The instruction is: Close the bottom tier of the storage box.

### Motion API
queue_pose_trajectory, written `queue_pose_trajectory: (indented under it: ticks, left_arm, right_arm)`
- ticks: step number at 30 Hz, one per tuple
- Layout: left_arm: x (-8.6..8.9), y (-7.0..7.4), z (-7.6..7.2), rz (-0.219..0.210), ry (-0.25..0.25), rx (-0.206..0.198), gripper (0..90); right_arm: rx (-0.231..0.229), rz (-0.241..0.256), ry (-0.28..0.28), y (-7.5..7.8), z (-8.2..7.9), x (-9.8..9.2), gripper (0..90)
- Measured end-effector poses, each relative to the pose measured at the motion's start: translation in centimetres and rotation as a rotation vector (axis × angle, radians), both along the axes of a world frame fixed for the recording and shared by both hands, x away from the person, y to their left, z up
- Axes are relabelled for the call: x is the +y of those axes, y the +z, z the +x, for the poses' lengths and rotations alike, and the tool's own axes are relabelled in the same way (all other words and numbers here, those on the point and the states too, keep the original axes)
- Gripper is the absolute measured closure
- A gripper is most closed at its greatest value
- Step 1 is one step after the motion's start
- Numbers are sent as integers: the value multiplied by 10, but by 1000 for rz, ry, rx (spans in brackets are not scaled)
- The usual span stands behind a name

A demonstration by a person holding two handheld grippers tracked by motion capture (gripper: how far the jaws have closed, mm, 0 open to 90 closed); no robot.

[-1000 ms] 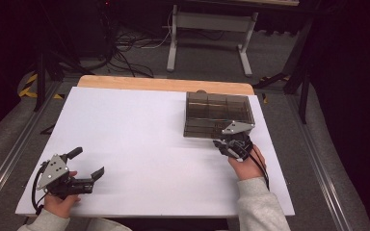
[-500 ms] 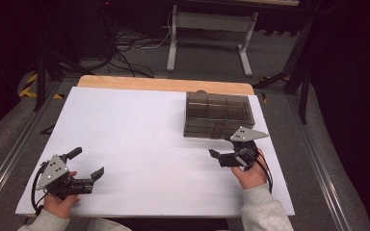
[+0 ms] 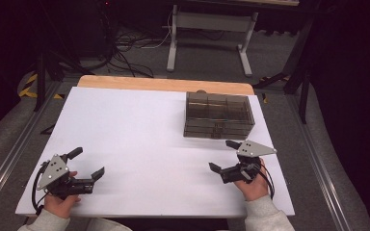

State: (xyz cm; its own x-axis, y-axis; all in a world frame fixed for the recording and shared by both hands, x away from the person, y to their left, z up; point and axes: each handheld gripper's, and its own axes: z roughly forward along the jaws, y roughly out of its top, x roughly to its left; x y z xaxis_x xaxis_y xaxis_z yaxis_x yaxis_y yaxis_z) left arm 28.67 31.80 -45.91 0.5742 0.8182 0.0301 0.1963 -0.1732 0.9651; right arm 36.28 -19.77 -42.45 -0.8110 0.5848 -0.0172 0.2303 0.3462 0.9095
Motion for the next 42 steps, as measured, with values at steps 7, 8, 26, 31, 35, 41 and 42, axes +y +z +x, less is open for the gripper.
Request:
queue_pose_trajectory:
  ticks: [7,8,26,31,35,41,42]
  left_arm:
    - [0,0,0,1,-3,-1,3]
    - [-1,0,0,3,-2,0,3]
    - [-1,-1,1,17,-13,0,3]
    - [-3,-4,3,35,-20,6,3]
    - [-4,-4,3,38,-23,5,3]
    - [-4,-4,4,37,-22,5,3]
    - [-4,-4,4,38,-23,5,3]
  right_arm:
    - [-12,24,19,-15,-11,-3,0]
    - [-11,27,19,-18,-12,-4,0]
    - [21,21,11,-48,-29,1,0]
    - [21,13,13,-50,-29,2,0]
    - [26,26,-4,-50,-27,-1,0]
    - [17,19,-3,-50,-27,0,0]
    - [18,19,-3,-49,-27,0,0]
